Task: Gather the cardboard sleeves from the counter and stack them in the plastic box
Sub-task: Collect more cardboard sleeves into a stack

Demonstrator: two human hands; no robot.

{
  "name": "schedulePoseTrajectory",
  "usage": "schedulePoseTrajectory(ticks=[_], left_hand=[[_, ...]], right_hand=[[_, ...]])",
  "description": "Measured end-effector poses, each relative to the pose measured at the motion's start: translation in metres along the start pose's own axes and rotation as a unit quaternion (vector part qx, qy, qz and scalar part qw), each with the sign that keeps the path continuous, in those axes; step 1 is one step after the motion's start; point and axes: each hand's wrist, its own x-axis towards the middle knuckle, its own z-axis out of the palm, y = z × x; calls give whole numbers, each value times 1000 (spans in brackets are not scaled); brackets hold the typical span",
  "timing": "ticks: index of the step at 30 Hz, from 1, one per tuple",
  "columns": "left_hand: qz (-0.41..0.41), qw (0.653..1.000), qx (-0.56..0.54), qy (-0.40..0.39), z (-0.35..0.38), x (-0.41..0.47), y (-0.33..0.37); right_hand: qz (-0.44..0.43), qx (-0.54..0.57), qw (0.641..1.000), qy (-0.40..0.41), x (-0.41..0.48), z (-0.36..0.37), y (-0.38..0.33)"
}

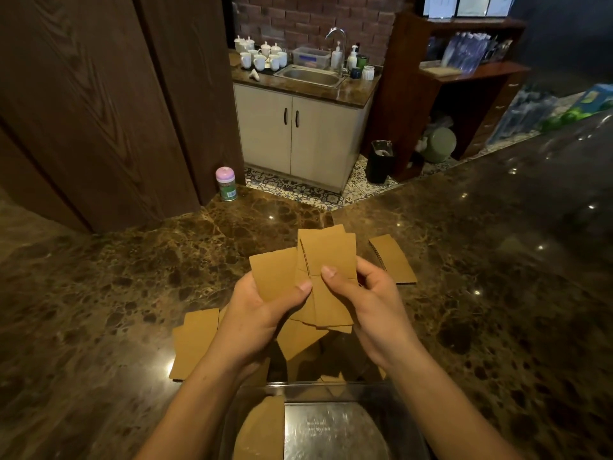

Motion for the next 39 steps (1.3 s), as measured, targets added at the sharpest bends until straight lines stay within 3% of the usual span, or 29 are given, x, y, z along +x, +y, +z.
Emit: schedulePoseTrajectory(ticks=[4, 9, 13, 20, 26, 30, 34, 39], left_hand=[[-59, 990, -127, -29, 1, 1, 6], [-29, 995, -83, 38, -5, 7, 6], [-8, 994, -61, 86, -2, 10, 6], [8, 992, -53, 116, 20, 12, -1], [-16, 995, 9, 98, 35, 12, -4], [-83, 994, -67, 21, 43, 7, -2], [-121, 987, -93, 42, 35, 9, 5], [-89, 992, -78, 34, 24, 8, 8]], right_hand=[[1, 33, 999, 35, 6, -2, -8], [1, 92, 995, 24, 6, -12, -17], [-11, 72, 997, 17, 4, -12, -13], [37, 86, 995, -42, -2, 2, -5], [51, 112, 991, -55, -10, 11, -7], [88, 134, 985, -69, -13, 14, -3], [88, 159, 983, -12, -10, 4, -6], [48, 187, 981, 1, -7, -11, -19]])
